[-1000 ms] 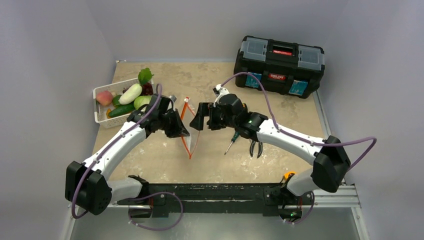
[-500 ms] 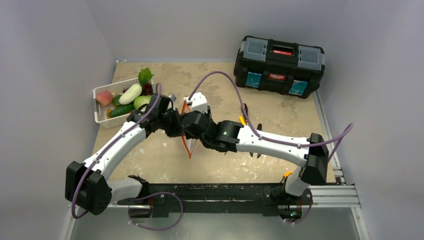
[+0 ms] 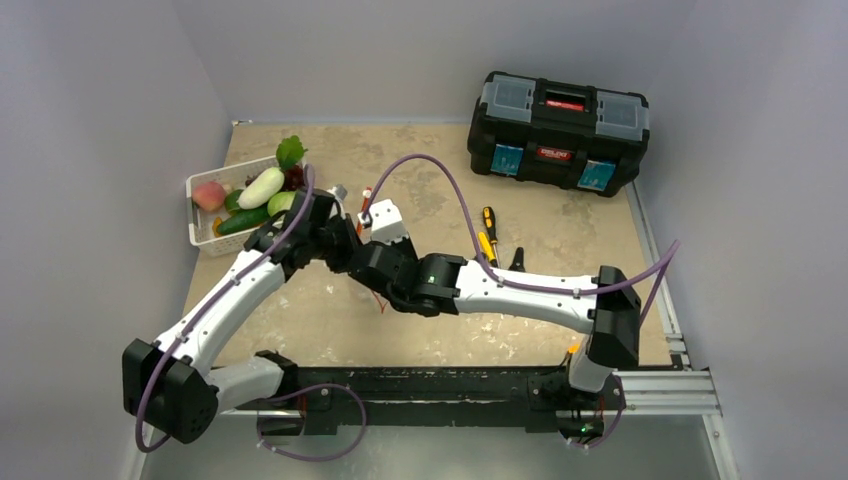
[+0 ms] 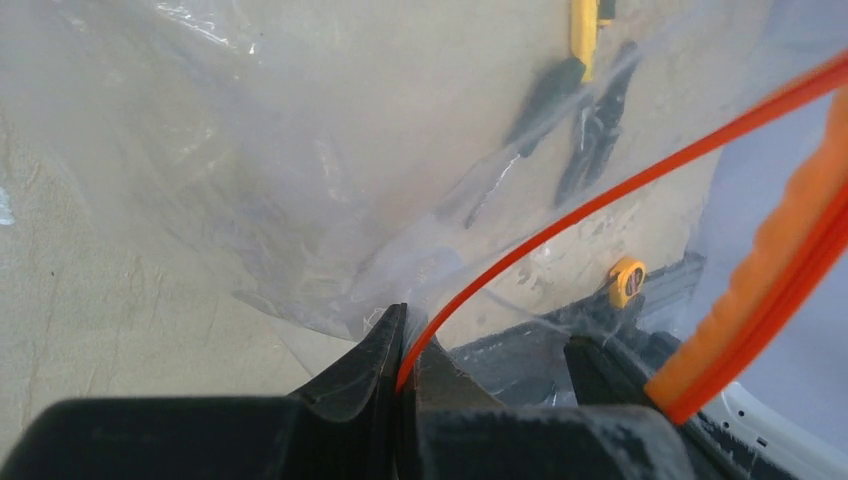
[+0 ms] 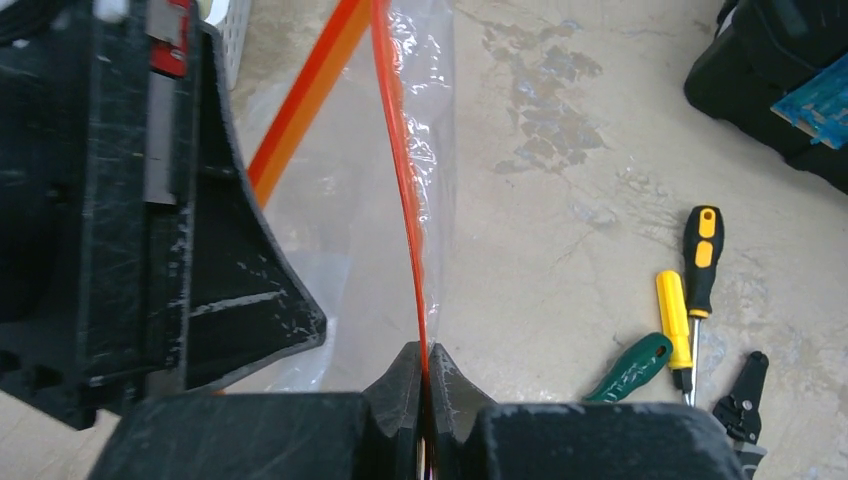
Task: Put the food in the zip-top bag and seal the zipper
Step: Open the zipper of the food storage bag.
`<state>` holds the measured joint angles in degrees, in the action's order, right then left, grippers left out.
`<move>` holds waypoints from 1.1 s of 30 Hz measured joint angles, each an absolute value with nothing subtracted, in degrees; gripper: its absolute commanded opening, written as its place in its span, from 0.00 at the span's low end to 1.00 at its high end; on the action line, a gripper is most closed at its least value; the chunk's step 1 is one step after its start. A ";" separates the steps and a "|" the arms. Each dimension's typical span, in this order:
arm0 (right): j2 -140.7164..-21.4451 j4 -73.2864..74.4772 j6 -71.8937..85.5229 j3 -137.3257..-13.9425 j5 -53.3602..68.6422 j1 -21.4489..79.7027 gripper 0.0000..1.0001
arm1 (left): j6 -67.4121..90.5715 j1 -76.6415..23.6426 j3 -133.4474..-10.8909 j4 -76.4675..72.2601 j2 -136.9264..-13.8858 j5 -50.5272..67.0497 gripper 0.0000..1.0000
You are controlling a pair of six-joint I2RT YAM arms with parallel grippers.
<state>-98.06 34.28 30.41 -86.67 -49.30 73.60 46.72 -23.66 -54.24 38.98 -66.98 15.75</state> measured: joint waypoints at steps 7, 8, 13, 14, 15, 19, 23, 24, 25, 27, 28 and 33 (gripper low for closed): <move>-90.96 26.41 24.45 -79.09 -50.50 73.06 0.00 | 42.52 -23.66 -56.82 41.50 -63.31 14.70 0.07; -89.89 25.52 23.27 -78.83 -50.68 72.71 0.00 | 42.13 -23.66 -57.21 41.65 -62.74 14.70 0.07; -87.02 20.97 17.63 -78.81 -53.15 69.93 0.00 | 40.62 -23.66 -61.08 42.92 -60.07 15.88 0.08; -86.76 19.94 16.34 -78.63 -53.54 69.47 0.00 | 40.69 -23.66 -61.71 42.85 -59.75 16.69 0.07; -86.65 19.27 15.53 -78.46 -53.60 69.28 0.00 | 40.86 -23.66 -62.08 42.61 -59.42 17.72 0.05; -86.85 17.32 12.25 -77.89 -54.19 69.38 0.00 | 41.89 -23.66 -62.30 41.63 -58.96 22.09 0.00; -88.25 16.78 11.03 -78.32 -54.24 69.47 0.00 | 43.62 -23.68 -62.30 40.01 -58.85 25.87 0.00; -89.03 16.78 11.03 -78.87 -54.02 69.47 0.00 | 43.99 -23.70 -62.30 39.48 -58.83 26.57 0.00; -89.89 16.67 11.09 -79.48 -53.39 69.47 0.00 | 44.36 -23.70 -62.30 39.00 -58.78 27.14 0.00; -91.53 16.56 11.31 -80.44 -51.99 69.47 0.00 | 44.75 -23.70 -62.30 38.20 -58.81 27.88 0.00; -92.25 16.47 11.42 -80.82 -51.09 69.47 0.00 | 44.93 -23.73 -62.30 38.06 -58.81 28.12 0.00; -93.54 16.47 11.90 -81.38 -47.77 69.47 0.00 | 44.66 -24.23 -62.15 39.62 -58.22 25.06 0.12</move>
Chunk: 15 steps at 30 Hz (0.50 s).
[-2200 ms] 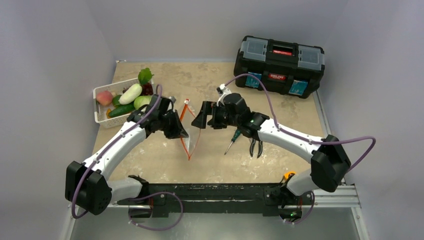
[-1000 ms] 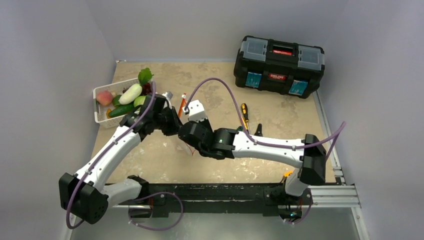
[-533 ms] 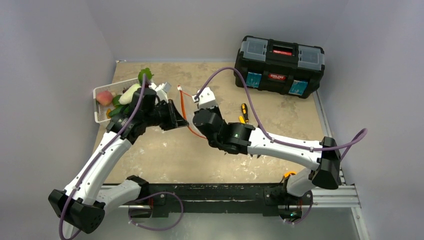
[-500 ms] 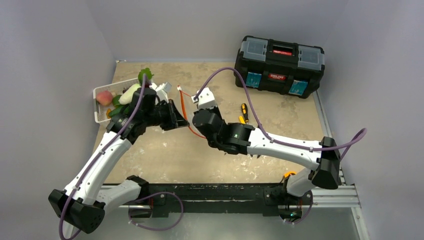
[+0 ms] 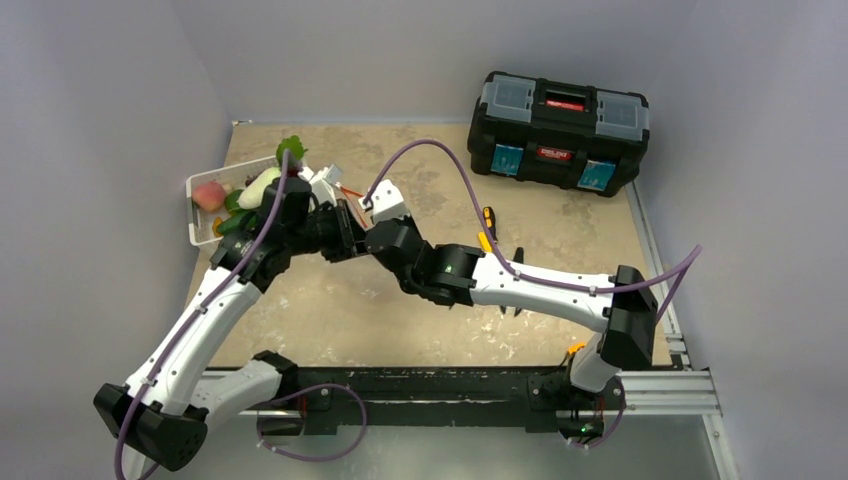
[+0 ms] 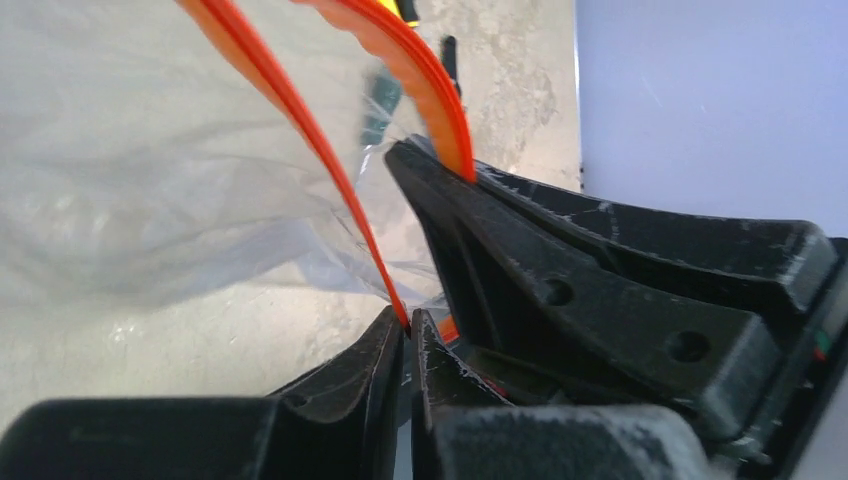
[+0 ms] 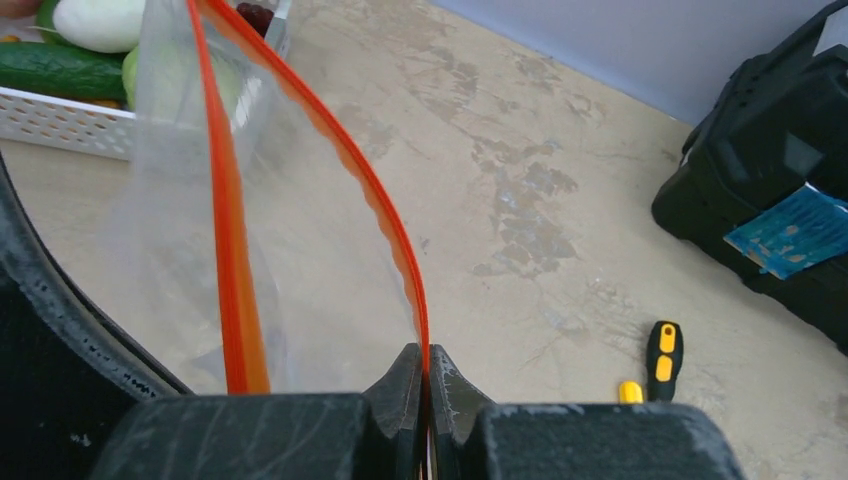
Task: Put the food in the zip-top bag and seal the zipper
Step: Open the zipper of the food storage bag.
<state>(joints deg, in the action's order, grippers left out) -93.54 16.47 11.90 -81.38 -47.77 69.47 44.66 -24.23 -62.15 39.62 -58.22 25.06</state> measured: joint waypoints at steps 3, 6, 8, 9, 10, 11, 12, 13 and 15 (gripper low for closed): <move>-93.45 15.35 11.64 -81.38 -46.26 69.54 0.00 | 43.79 -24.49 -61.54 41.58 -56.66 21.17 0.26; -93.45 14.79 11.49 -81.38 -45.21 69.73 0.00 | 43.38 -24.51 -61.12 42.98 -55.86 18.87 0.32; -93.43 14.41 11.25 -81.38 -44.53 69.80 0.00 | 43.29 -24.51 -61.06 43.07 -56.14 18.44 0.34; -93.43 14.20 11.05 -81.38 -44.16 69.84 0.00 | 43.27 -24.51 -61.04 43.05 -56.47 18.31 0.34; -93.43 14.00 10.85 -81.38 -43.88 69.93 0.00 | 43.27 -24.51 -61.04 42.98 -56.77 18.22 0.34; -93.43 13.82 10.74 -81.38 -43.79 70.04 0.00 | 43.24 -24.51 -61.04 42.96 -57.19 18.17 0.33; -93.43 13.67 10.57 -81.38 -43.70 70.13 0.00 | 43.24 -24.51 -61.04 42.94 -57.63 18.15 0.34; -93.43 13.58 10.41 -81.38 -43.70 70.19 0.00 | 43.20 -24.51 -61.04 42.94 -58.04 18.15 0.34; -93.41 13.32 10.17 -81.38 -43.64 70.24 0.00 | 42.83 -24.51 -61.04 42.94 -58.83 18.15 0.32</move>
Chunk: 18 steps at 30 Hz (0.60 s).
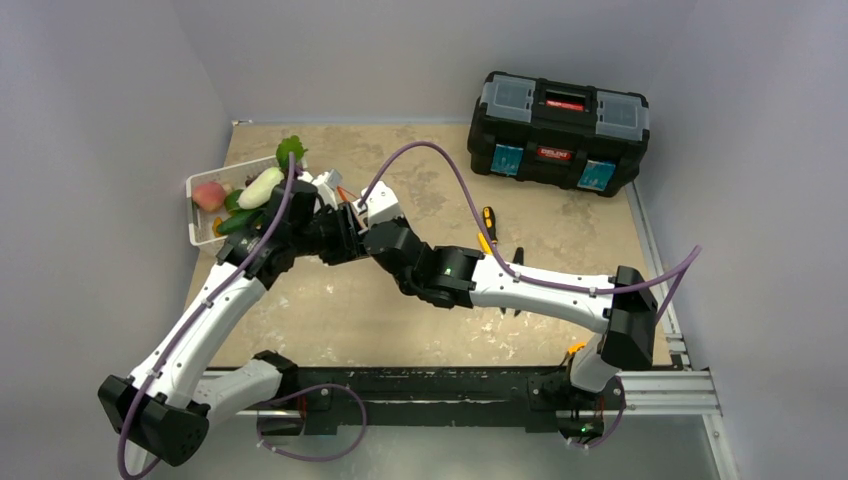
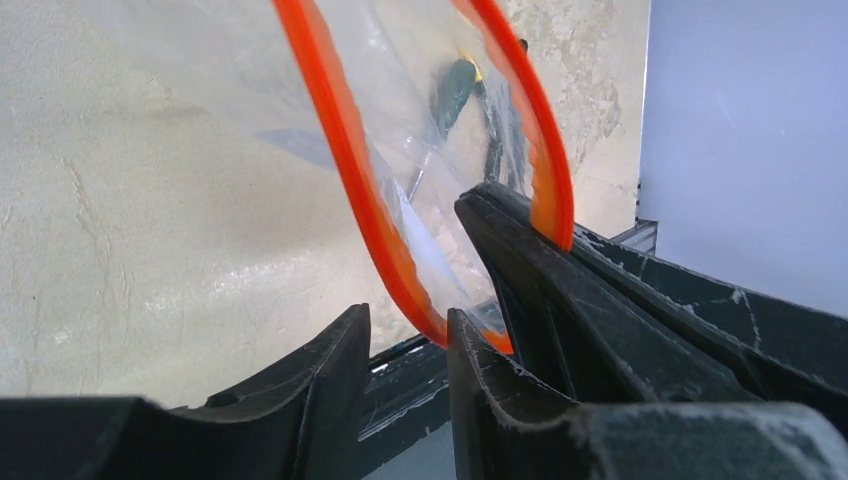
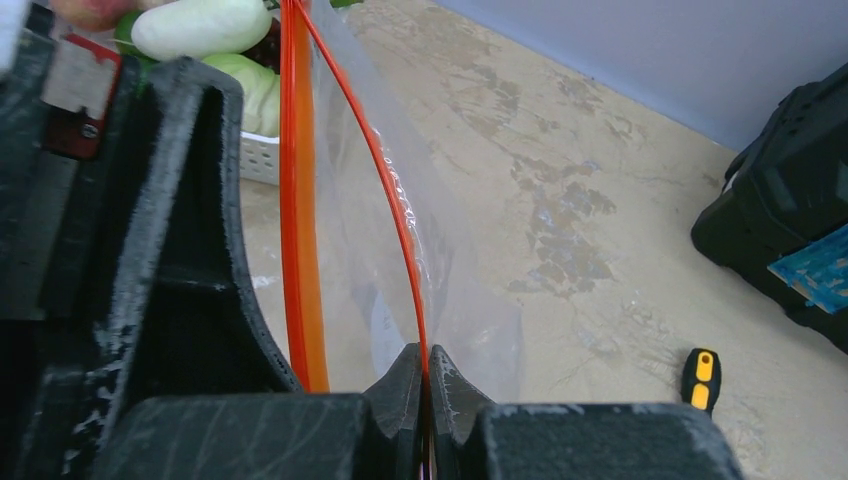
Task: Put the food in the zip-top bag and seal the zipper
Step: Open the zipper of the food storage bag.
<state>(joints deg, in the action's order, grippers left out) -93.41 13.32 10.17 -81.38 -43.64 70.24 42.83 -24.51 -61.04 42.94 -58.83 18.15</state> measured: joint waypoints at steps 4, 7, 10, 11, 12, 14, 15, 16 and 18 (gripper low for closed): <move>-93.41 12.53 9.78 -81.38 -42.78 70.37 0.00 | 42.39 -24.51 -61.04 42.92 -59.75 18.15 0.21; -93.41 12.34 9.52 -81.38 -42.50 70.39 0.00 | 42.19 -24.58 -61.04 42.89 -60.01 18.15 0.01; -93.41 12.29 8.86 -81.38 -42.96 70.39 0.00 | 41.28 -24.71 -61.04 42.92 -60.34 18.26 0.00; -93.43 12.10 8.32 -81.38 -43.46 70.39 0.00 | 40.99 -24.84 -61.04 42.92 -60.38 18.31 0.00; -93.47 11.97 7.70 -81.38 -44.23 70.37 0.00 | 40.86 -24.91 -61.04 42.92 -60.36 18.35 0.00; -93.78 11.62 5.89 -81.45 -46.11 70.08 0.00 | 40.82 -25.06 -61.04 42.85 -60.20 18.41 0.00; -94.11 11.38 4.75 -81.56 -47.18 69.89 0.00 | 40.82 -25.10 -61.04 42.85 -60.10 18.46 0.00; -94.52 10.96 3.38 -81.65 -48.23 69.60 0.00 | 40.84 -25.17 -61.04 42.83 -59.96 18.61 0.00; -95.26 10.20 0.80 -81.67 -49.91 68.42 0.00 | 40.88 -25.19 -61.04 42.83 -59.66 18.94 0.00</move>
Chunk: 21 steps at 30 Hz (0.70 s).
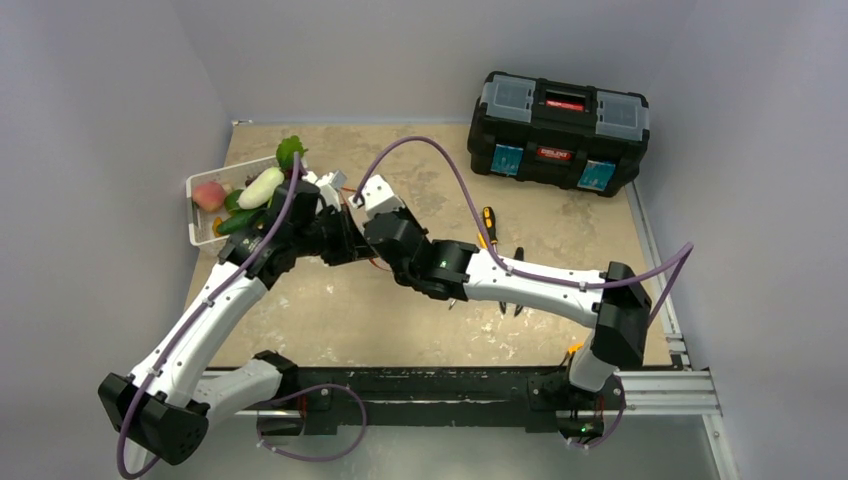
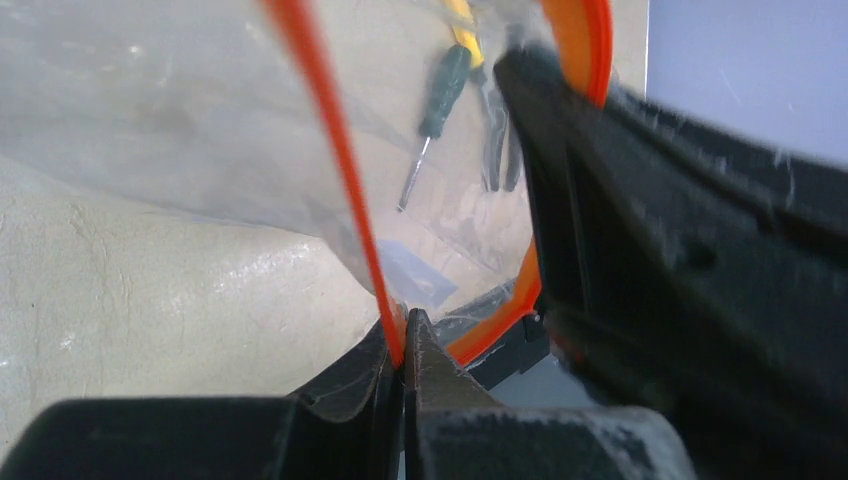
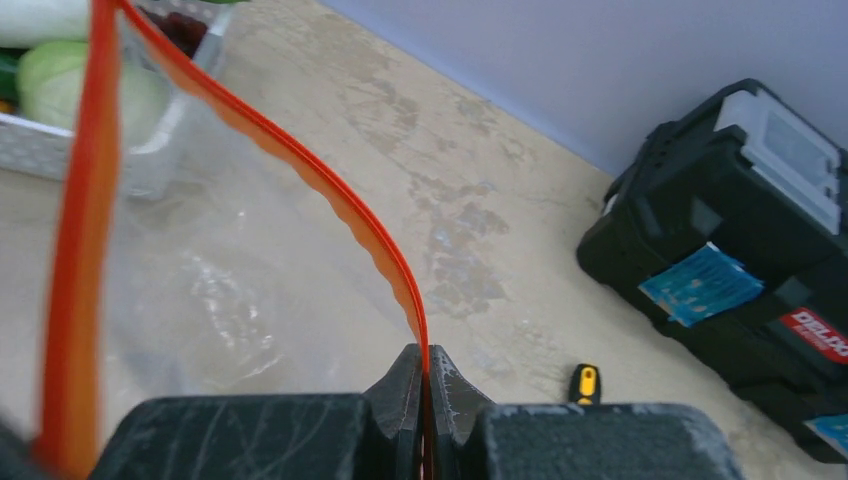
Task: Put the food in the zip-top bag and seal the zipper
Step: Open the zipper of the food storage bag.
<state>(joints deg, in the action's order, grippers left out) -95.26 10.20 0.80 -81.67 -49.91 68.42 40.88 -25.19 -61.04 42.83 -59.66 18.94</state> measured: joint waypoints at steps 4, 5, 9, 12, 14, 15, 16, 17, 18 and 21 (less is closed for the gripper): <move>-95.33 8.64 -2.55 -81.65 -51.05 64.25 0.00 | 41.15 -25.21 -60.34 41.85 -58.72 19.64 0.00; -95.18 8.08 -3.22 -81.56 -51.37 63.35 0.00 | 41.30 -25.21 -59.86 41.50 -58.39 19.75 0.00; -94.13 6.81 -4.95 -80.77 -52.27 61.14 0.00 | 41.78 -25.21 -58.26 40.36 -58.00 20.53 0.00; -93.41 6.83 -4.75 -80.14 -52.03 61.56 0.00 | 42.68 -25.21 -57.43 39.46 -58.28 21.47 0.00; -92.90 6.83 -4.03 -79.46 -51.40 61.98 0.00 | 43.09 -25.21 -57.28 38.94 -58.78 22.20 0.00; -92.58 6.83 -3.84 -78.94 -51.27 62.19 0.00 | 43.33 -25.21 -57.28 38.59 -59.05 22.37 0.00; -92.27 6.79 -3.79 -78.37 -51.24 62.30 0.00 | 43.46 -25.21 -57.28 38.39 -59.20 22.41 0.00; -91.92 6.76 -3.81 -77.78 -51.29 62.43 0.00 | 43.48 -25.21 -57.25 38.35 -59.33 22.39 0.00; -91.57 6.74 -3.86 -77.17 -51.31 62.46 0.00 | 43.46 -25.21 -57.25 38.37 -59.35 22.39 0.00; -90.70 7.05 -3.68 -76.09 -51.05 62.33 0.00 | 42.87 -25.21 -57.19 38.44 -59.40 22.31 0.06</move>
